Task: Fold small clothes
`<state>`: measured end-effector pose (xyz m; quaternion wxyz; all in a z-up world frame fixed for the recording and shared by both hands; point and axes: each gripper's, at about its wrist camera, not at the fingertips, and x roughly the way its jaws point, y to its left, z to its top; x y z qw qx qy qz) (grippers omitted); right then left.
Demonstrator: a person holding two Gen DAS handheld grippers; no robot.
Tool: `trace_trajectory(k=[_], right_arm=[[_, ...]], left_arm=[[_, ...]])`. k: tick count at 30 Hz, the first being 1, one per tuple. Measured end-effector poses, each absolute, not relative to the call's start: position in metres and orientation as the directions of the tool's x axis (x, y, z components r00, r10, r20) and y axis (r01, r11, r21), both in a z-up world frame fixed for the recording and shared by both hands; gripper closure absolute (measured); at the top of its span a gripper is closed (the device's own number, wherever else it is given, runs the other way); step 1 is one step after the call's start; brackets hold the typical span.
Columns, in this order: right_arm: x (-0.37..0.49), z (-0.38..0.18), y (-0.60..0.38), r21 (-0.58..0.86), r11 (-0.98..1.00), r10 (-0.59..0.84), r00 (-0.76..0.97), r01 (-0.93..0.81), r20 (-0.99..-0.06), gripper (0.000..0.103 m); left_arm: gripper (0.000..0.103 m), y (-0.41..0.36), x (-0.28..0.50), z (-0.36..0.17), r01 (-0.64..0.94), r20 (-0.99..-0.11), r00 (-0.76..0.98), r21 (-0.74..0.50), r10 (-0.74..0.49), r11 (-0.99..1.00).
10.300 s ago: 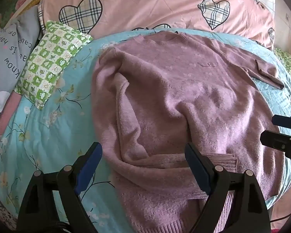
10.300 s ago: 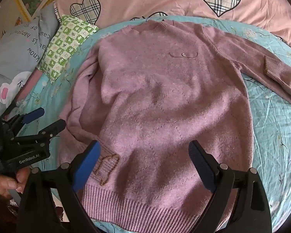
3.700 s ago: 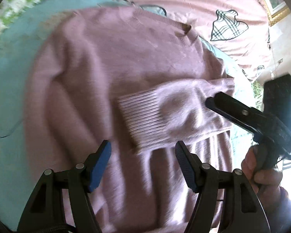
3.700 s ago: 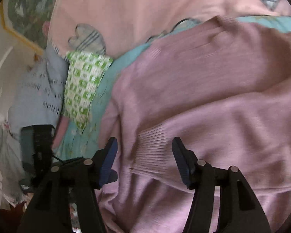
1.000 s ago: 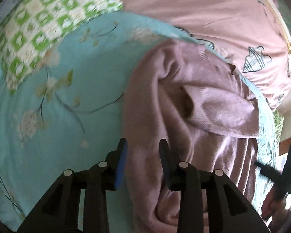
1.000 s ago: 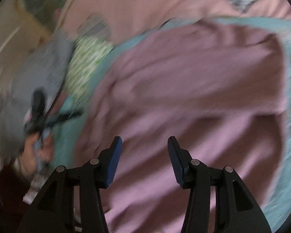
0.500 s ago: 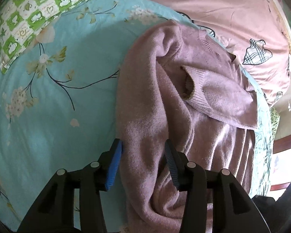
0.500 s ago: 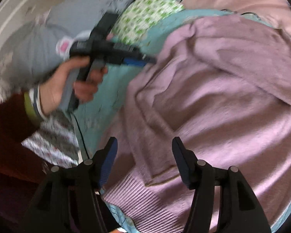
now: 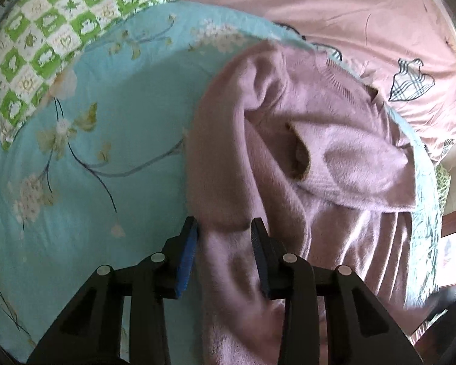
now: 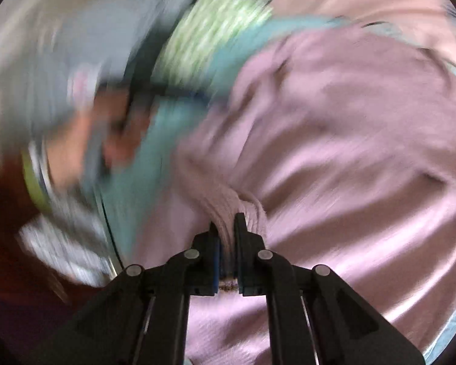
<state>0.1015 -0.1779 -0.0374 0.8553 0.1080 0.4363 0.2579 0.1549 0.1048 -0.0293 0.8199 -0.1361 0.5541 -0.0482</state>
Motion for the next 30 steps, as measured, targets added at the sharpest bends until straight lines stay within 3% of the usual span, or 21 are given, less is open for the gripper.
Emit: trace_trajectory(k=[3,6,13,21,25,28,30], right_arm=[[0.128,0.0,-0.251,0.544,0.818,0.517,0.65,-0.186,-0.557,0.094],[0.152,0.012,-0.325,0.644,0.765,0.428,0.76,-0.017,-0.489,0.094],[0.188,-0.014,-0.411,0.642,0.736,0.273,0.775,0.214,-0.57,0.094],[0.196,-0.054,-0.435,0.66,0.696,0.304,0.717,0.283,-0.628,0.094],[0.198,-0.044,-0.436,0.69,0.68,0.355,0.711,0.25,-0.607,0.094],[0.194,-0.025,-0.446,0.777,0.596,0.412,0.753,0.203,-0.513,0.094],[0.187,-0.021,-0.461,0.78,0.576,0.379,0.766,0.243,-0.519,0.096]], left_arm=[[0.066,0.105,0.162,-0.023,-0.064,-0.886,0.398,-0.287,-0.239,0.956],[0.066,0.096,0.171,-0.021,-0.036,-0.888,0.397,-0.268,-0.232,0.963],[0.066,0.044,0.193,-0.035,0.078,-0.91,0.37,-0.17,-0.187,0.982],[0.064,-0.004,0.217,-0.059,0.204,-0.917,0.398,0.052,-0.035,0.978],[0.064,0.001,0.208,-0.059,0.233,-0.906,0.419,0.052,-0.052,0.971],[0.064,0.015,0.194,-0.058,0.242,-0.901,0.425,0.023,-0.084,0.97],[0.064,0.022,0.189,-0.062,0.247,-0.906,0.415,0.024,-0.084,0.969]])
